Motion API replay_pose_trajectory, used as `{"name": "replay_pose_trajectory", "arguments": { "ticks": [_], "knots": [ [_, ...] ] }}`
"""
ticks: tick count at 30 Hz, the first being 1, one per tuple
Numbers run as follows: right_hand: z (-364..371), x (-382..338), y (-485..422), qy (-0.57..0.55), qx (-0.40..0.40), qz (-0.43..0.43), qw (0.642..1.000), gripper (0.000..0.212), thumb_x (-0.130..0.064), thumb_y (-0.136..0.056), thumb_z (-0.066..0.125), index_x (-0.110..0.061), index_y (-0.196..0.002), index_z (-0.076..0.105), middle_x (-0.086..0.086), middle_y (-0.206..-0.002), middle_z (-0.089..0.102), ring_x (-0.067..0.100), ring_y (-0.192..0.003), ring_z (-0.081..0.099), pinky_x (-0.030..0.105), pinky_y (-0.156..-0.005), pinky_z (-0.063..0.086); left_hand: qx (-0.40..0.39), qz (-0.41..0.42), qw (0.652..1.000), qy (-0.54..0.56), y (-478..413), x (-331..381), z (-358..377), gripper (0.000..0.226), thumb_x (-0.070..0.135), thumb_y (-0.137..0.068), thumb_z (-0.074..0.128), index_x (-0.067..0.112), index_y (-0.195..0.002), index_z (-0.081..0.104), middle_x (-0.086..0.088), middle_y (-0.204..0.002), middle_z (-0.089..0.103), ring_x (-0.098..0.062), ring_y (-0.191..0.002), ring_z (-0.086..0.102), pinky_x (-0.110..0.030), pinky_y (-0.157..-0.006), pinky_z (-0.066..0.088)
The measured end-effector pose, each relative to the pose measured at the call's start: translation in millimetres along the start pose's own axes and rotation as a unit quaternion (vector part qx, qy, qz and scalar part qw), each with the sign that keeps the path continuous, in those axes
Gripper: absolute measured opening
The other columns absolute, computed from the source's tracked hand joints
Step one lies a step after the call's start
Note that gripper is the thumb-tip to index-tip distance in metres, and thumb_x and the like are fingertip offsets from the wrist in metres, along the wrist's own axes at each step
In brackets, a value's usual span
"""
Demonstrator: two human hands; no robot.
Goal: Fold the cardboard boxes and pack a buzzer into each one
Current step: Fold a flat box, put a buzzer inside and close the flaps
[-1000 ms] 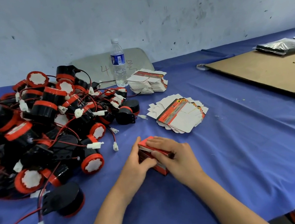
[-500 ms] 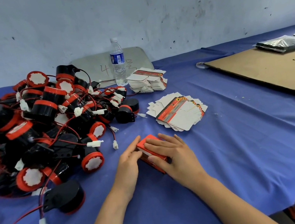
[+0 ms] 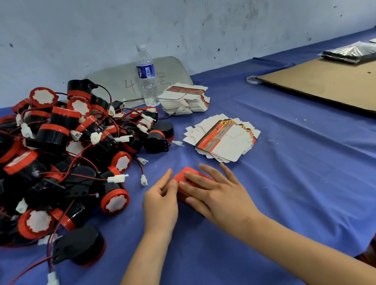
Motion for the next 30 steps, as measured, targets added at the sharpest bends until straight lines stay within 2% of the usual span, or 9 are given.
{"name": "replay_pose_trajectory", "arguments": {
  "ticks": [4, 6, 10, 12, 15, 17, 20, 25, 30],
  "knots": [
    [23, 7, 8, -0.090, -0.146, 0.048, 0.984, 0.060, -0.062, -0.092, 0.046, -0.044, -0.147, 0.030, -0.018, -0.157, 0.022, 0.017, -0.149, 0.011, 0.048, -0.119, 0.008, 0.005, 0.040, 0.999, -0.016, 5, 6, 2, 0.028, 0.008, -0.097, 0.053, 0.021, -0.117, 0.068, 0.008, -0.118, 0.066, -0.005, -0.113, 0.058, -0.019, -0.098, 0.044],
    [30, 8, 17, -0.110, -0.156, 0.049, 0.980, 0.077, -0.069, -0.083, 0.050, -0.046, -0.149, 0.017, -0.020, -0.159, 0.009, 0.016, -0.149, -0.002, 0.044, -0.120, 0.005, 0.000, 0.062, 0.997, -0.037, 9, 9, 3, 0.029, 0.008, -0.098, 0.051, 0.030, -0.110, 0.067, 0.012, -0.114, 0.066, -0.004, -0.111, 0.058, -0.013, -0.093, 0.042],
    [15, 14, 23, -0.259, -0.030, 0.080, 0.962, 0.046, -0.031, -0.093, 0.063, -0.031, -0.138, 0.051, -0.007, -0.153, 0.033, 0.025, -0.140, 0.031, 0.035, -0.113, 0.030, -0.040, 0.072, 0.996, -0.032, 15, 11, 8, 0.035, 0.008, -0.097, 0.051, 0.035, -0.117, 0.062, 0.015, -0.116, 0.066, -0.001, -0.107, 0.060, -0.019, -0.097, 0.045],
    [8, 30, 26, -0.339, 0.034, 0.152, 0.928, 0.034, -0.023, -0.092, 0.063, -0.024, -0.126, 0.063, -0.005, -0.146, 0.044, 0.012, -0.129, 0.045, 0.026, -0.104, 0.039, -0.090, 0.090, 0.991, -0.027, 20, 15, 11, 0.039, 0.012, -0.097, 0.055, 0.043, -0.120, 0.058, 0.019, -0.116, 0.065, -0.001, -0.096, 0.061, -0.012, -0.087, 0.045],
    [7, 55, 35, -0.501, 0.092, 0.274, 0.815, 0.021, -0.031, -0.093, 0.054, -0.026, -0.106, 0.069, -0.004, -0.117, 0.064, 0.009, -0.103, 0.061, 0.019, -0.082, 0.047, -0.160, 0.111, 0.978, -0.073, 25, 18, 18, 0.037, 0.032, -0.089, 0.067, 0.047, -0.122, 0.055, 0.018, -0.124, 0.059, -0.001, -0.088, 0.055, -0.015, -0.081, 0.044],
    [12, 61, 38, -0.586, 0.078, 0.325, 0.738, 0.020, -0.030, -0.098, 0.052, -0.027, -0.091, 0.071, 0.001, -0.097, 0.071, 0.016, -0.084, 0.065, 0.023, -0.068, 0.049, -0.220, 0.100, 0.968, -0.062, 31, 17, 25, 0.054, 0.045, -0.075, 0.073, 0.049, -0.125, 0.052, 0.017, -0.122, 0.059, 0.004, -0.093, 0.056, -0.016, -0.082, 0.043],
    [17, 58, 38, -0.635, 0.042, 0.358, 0.683, 0.032, -0.042, -0.098, 0.047, -0.027, -0.082, 0.071, 0.006, -0.087, 0.074, 0.018, -0.075, 0.067, 0.027, -0.063, 0.051, -0.231, 0.085, 0.969, -0.010, 35, 15, 32, 0.052, 0.039, -0.066, 0.079, 0.038, -0.113, 0.056, 0.015, -0.107, 0.068, -0.004, -0.098, 0.065, -0.018, -0.079, 0.051],
    [9, 55, 37, -0.561, 0.102, 0.334, 0.751, 0.032, -0.045, -0.086, 0.047, -0.016, -0.077, 0.057, -0.008, -0.067, 0.062, 0.006, -0.063, 0.055, 0.018, -0.058, 0.043, -0.189, 0.083, 0.978, -0.023, 38, 14, 35, 0.047, 0.034, -0.060, 0.081, 0.026, -0.099, 0.056, 0.015, -0.091, 0.071, -0.007, -0.087, 0.067, -0.021, -0.074, 0.054],
    [4, 63, 40, -0.526, 0.163, 0.369, 0.749, 0.057, -0.050, -0.086, 0.040, 0.005, -0.076, 0.051, 0.007, -0.062, 0.049, 0.016, -0.059, 0.044, 0.030, -0.054, 0.036, -0.185, 0.087, 0.979, -0.013, 43, 16, 42, 0.046, 0.035, -0.057, 0.081, 0.020, -0.093, 0.056, 0.018, -0.078, 0.068, 0.001, -0.072, 0.062, -0.012, -0.065, 0.046]
  ]
}}
Point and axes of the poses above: each hand's wrist, its own y-axis away from the middle knuckle, its own z-axis out of the palm, x = y × z, the point moved 7 cm from there along -y, towards the middle knuckle
